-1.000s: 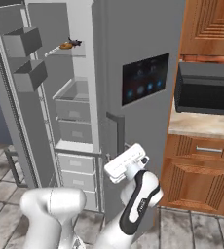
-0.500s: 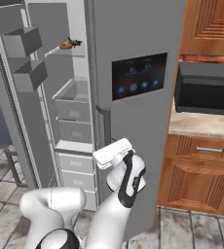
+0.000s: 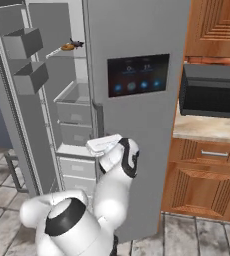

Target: There's a fish in the fridge that needs to be moved to the freezer for freezing. Pick up the fish from the fridge, place it on any shelf in the freezer, and close the fridge and freezer doors when done.

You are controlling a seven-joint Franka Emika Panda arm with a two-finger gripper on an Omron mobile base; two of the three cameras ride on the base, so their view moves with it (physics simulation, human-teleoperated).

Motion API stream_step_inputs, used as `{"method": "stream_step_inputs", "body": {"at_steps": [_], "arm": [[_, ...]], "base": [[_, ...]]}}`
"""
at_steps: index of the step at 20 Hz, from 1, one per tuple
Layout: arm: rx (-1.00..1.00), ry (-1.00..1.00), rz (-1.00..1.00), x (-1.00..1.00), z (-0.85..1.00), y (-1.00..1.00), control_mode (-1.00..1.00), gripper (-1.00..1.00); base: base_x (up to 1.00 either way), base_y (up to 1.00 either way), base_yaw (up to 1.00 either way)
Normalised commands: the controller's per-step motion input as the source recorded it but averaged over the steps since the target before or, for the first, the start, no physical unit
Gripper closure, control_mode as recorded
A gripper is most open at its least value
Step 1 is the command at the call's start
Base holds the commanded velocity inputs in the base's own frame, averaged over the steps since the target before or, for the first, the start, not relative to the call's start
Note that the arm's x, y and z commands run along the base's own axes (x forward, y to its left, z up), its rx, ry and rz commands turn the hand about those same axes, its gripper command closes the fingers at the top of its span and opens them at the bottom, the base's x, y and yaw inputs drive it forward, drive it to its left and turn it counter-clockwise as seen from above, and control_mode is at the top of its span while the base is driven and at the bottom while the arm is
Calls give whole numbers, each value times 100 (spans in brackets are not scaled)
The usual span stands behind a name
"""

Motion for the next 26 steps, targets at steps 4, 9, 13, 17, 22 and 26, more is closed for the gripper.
{"method": "stream_step_inputs", "body": {"at_steps": [4,9,13,17,22,26], "arm": [[0,0,0,55,0,18,-100,-100],[0,0,0,65,0,12,-100,-100],[0,0,0,63,0,3,-100,-100],[0,0,0,57,0,0,-100,-100],[0,0,0,48,0,0,-100,-100],[0,0,0,54,0,0,-100,-100]], "base": [[0,0,0],[0,0,0],[0,0,0],[0,0,0],[0,0,0],[0,0,0]]}}
